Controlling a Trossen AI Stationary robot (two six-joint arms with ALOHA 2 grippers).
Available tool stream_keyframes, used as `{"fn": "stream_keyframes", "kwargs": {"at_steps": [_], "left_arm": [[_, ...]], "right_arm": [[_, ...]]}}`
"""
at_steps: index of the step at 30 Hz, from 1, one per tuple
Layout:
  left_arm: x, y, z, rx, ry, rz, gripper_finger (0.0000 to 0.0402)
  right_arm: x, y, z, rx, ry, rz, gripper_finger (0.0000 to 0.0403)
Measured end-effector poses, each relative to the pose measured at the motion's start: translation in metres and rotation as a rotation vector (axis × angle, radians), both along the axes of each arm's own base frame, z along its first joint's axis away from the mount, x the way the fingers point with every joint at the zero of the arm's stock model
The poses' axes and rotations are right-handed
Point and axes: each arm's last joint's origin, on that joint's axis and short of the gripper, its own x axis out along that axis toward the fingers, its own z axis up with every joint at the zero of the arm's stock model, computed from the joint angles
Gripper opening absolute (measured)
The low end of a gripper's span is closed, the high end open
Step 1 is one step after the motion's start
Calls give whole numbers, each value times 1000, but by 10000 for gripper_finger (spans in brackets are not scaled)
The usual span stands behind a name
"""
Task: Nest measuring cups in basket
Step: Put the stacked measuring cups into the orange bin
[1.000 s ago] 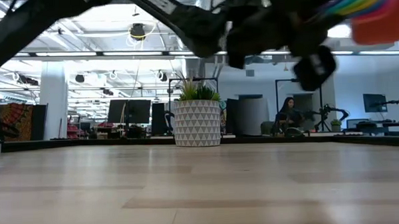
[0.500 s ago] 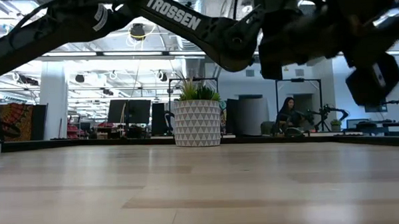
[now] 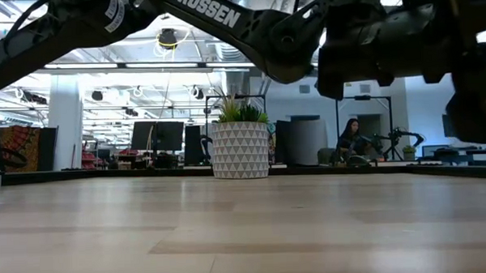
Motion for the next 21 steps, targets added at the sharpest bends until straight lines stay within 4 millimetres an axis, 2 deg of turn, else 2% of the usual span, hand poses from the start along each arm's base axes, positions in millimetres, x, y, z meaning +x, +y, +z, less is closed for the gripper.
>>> {"fn": "stream_keyframes", "kwargs": {"at_steps": [8,18,21], "left_arm": [[-3,-22,0,61,-95,10,70],[-2,-19,0,55,-74,71,67],[0,-21,-9,0,-41,51,66]], "right_arm": [[0,0,1,7,-6,-2,65],[1,0,3,10,-29,-26,65],[1,0,3,9,-31,-30,65]]}}
